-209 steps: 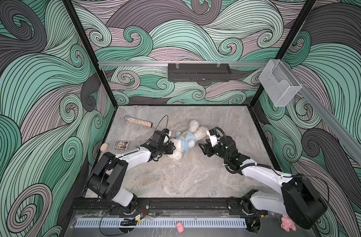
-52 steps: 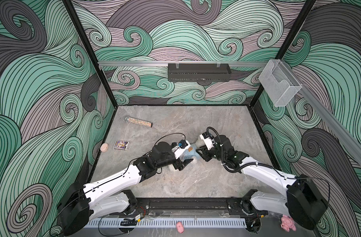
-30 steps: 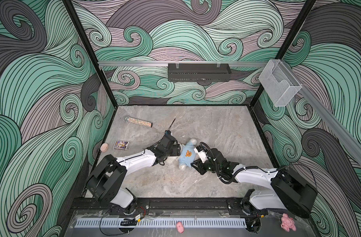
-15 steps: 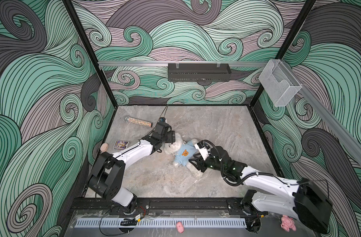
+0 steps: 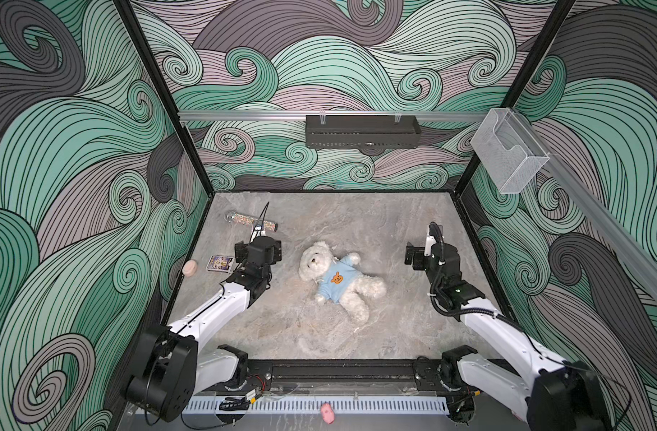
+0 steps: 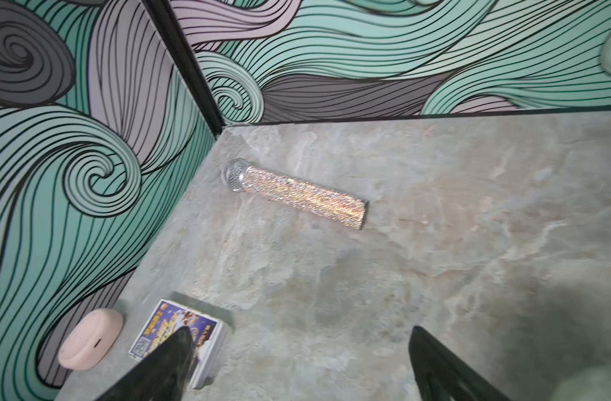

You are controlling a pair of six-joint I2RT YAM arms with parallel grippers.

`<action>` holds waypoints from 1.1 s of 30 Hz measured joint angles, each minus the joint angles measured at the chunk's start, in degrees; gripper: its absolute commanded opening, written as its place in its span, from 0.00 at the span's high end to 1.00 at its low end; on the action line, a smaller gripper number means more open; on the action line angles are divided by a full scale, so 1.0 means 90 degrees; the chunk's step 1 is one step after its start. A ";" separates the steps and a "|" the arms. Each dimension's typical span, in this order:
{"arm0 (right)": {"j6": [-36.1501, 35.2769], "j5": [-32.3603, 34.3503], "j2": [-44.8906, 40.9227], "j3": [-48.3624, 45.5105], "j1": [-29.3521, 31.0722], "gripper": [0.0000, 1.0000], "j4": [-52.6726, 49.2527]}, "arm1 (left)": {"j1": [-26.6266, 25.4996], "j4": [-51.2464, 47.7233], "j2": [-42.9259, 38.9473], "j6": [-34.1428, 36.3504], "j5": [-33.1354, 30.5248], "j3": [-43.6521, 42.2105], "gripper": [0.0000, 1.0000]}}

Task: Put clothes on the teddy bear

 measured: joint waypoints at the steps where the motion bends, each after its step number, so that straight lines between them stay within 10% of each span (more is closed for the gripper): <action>1: -0.0056 0.0019 0.0299 -0.0017 -0.0134 0.01 0.0187 | 0.0138 0.0158 0.0117 0.0070 0.0034 -0.0046 0.01; 17: -0.0418 -0.1690 0.2742 -0.0619 -0.1600 0.01 0.3349 | 0.1921 0.2941 0.1690 0.0381 0.2217 -0.0974 0.01; 33: -0.0372 -0.2215 0.2856 -0.0767 -0.1651 0.01 0.3939 | 0.2076 0.2958 0.2081 0.0345 0.2956 -0.0867 0.01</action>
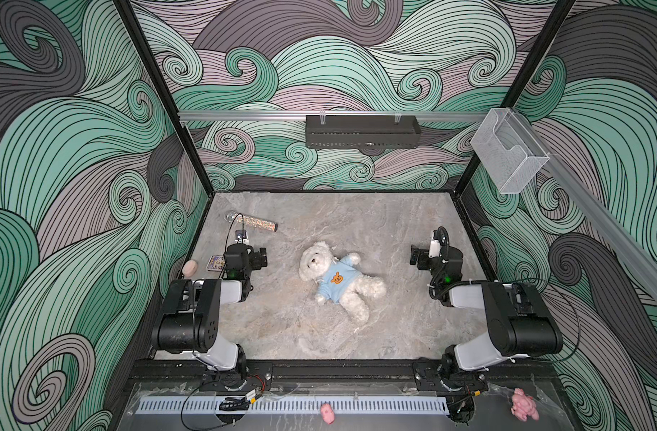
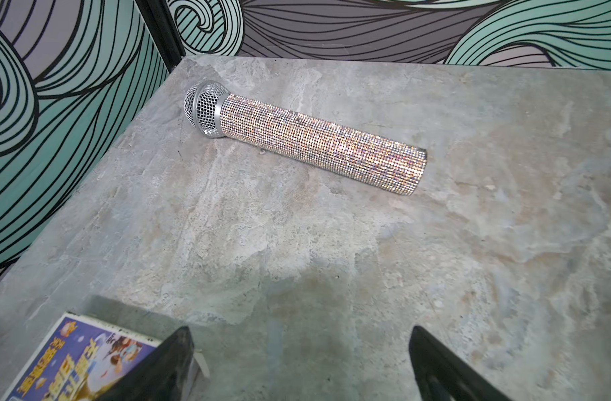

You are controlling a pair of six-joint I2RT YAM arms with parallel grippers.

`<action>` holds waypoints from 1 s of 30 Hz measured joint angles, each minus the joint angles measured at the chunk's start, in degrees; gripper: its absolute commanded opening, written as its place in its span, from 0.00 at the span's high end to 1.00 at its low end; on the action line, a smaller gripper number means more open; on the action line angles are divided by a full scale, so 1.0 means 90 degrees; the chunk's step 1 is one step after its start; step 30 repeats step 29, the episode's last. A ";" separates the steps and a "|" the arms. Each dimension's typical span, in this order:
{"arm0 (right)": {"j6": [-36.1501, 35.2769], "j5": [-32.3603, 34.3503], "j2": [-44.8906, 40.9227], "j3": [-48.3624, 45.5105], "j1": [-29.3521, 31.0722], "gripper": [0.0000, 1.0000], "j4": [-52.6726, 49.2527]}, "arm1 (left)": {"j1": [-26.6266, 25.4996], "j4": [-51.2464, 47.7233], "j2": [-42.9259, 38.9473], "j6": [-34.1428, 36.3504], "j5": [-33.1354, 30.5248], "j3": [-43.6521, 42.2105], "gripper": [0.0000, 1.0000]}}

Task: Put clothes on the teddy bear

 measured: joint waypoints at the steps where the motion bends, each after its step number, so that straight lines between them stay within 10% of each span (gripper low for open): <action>1: 0.0000 0.0000 0.0000 0.0000 0.0000 0.01 0.0000 | 0.0000 0.0000 0.0000 -0.0002 0.0002 0.0000 0.01; 30: -0.0027 0.0049 0.0000 0.0000 0.0124 0.01 0.0000 | 0.0002 -0.0034 0.0000 -0.0015 0.0046 0.0002 0.02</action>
